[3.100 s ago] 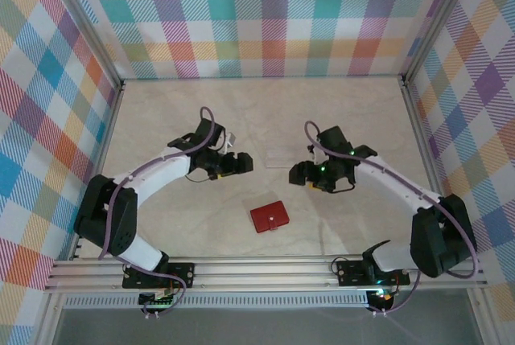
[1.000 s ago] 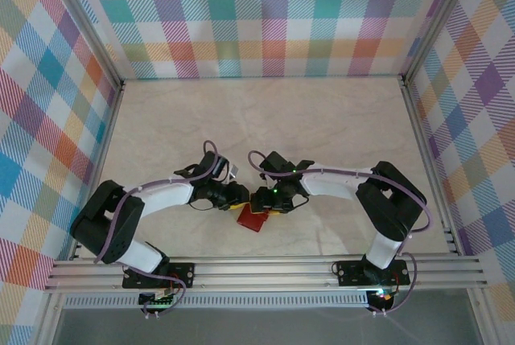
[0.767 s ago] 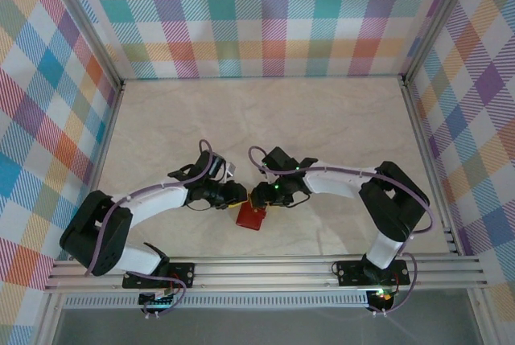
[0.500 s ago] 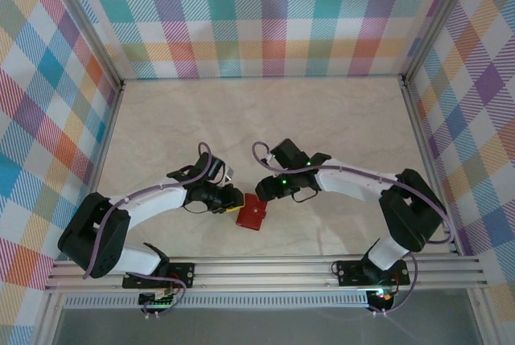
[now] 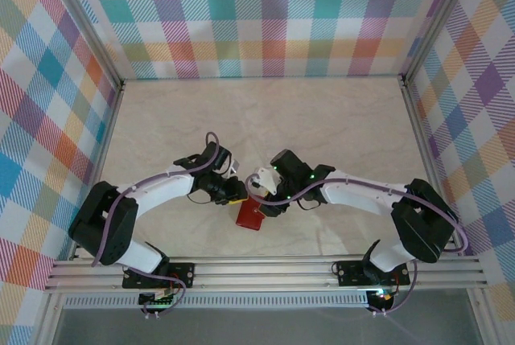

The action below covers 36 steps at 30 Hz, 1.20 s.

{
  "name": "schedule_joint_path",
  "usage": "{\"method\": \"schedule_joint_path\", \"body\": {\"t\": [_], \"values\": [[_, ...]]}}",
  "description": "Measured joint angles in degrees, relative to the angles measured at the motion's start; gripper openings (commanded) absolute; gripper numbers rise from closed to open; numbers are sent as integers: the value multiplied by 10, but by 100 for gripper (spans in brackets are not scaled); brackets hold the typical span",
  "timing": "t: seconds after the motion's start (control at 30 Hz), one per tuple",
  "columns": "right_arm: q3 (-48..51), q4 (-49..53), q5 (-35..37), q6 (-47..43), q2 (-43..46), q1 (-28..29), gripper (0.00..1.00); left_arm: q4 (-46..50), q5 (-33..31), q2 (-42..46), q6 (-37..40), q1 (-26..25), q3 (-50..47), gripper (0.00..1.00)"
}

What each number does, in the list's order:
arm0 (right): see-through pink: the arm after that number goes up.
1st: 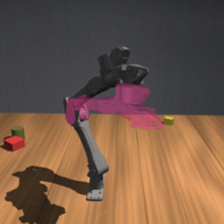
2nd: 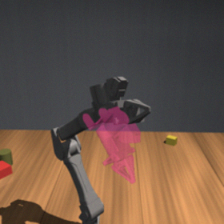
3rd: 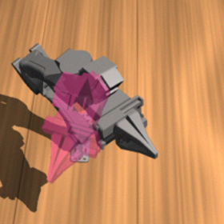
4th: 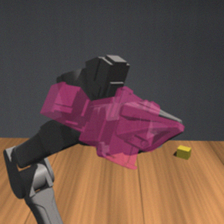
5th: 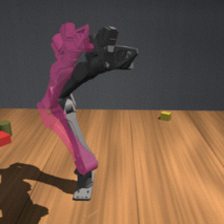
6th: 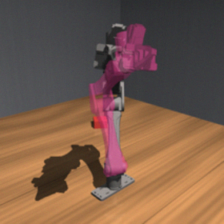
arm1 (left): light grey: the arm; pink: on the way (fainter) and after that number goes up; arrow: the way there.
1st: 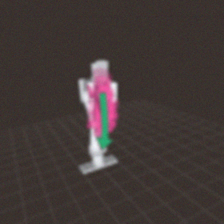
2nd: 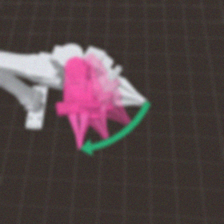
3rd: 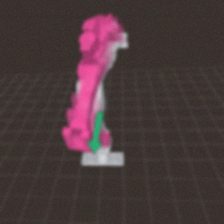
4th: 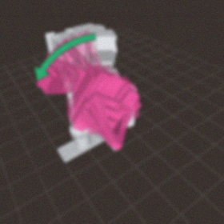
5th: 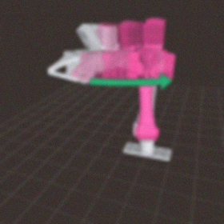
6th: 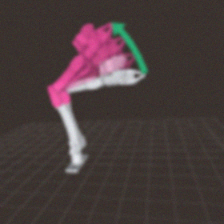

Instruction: Take the credit cards out of the card holder

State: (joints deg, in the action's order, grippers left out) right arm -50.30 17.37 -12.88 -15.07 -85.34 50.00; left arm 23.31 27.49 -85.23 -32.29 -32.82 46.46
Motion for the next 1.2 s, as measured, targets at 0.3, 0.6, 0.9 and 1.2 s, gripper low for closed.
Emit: {"method": "schedule_joint_path", "body": {"t": [0.3,0.6,0.9,1.2], "values": [[0,-34,-37,-47,-37,4,47,19,-7,-43,17,-5,10,30],[0,-57,-41,-63,-92,17,45,25,-25,-87,33,-7,21,27],[-27,-40,-16,-95,-127,29,39,21,-27,-86,34,-5,16,26],[-38,-27,9,-114,-132,35,31,16,-27,-83,37,-3,9,25]]}}
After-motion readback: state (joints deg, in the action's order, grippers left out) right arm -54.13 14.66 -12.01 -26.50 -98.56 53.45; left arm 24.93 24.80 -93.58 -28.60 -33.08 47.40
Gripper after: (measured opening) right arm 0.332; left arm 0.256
